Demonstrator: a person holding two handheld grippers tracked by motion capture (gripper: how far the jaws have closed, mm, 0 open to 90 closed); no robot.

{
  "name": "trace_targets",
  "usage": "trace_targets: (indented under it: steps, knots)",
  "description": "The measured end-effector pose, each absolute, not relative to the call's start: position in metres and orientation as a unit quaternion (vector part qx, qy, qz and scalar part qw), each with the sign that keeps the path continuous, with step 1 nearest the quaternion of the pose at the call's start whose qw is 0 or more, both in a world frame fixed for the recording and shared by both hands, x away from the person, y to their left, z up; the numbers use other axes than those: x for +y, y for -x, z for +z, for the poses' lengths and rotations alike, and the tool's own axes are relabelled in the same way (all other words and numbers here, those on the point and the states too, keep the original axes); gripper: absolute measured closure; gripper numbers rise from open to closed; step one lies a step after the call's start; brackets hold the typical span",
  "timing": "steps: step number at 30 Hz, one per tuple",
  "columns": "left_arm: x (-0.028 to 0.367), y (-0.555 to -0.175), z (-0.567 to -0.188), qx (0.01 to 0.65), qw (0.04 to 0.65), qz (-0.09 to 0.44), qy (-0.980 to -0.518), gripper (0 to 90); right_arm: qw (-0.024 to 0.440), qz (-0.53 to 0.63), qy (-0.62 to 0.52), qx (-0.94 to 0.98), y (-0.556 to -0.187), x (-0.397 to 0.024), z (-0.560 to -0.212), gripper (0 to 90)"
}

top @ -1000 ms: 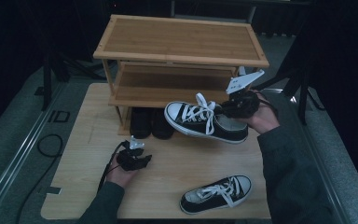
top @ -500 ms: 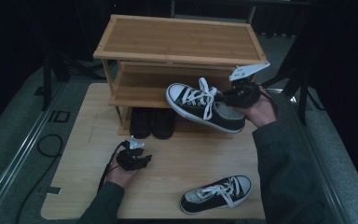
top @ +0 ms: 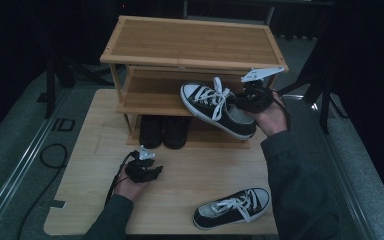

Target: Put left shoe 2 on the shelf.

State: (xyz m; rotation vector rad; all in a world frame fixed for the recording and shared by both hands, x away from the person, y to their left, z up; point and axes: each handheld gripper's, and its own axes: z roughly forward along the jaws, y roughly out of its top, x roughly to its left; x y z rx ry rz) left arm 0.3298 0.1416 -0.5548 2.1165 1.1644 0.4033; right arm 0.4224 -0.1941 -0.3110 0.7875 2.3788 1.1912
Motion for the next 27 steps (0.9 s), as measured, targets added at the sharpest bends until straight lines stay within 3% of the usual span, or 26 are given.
trace_targets:
  steps: [27]
  knots:
    - [0.138,-0.329,-0.555,0.441,0.333,0.163,-0.817,54.2,0.228,0.389,-0.334,0.828,-0.432,-0.179,-0.334,88.3]
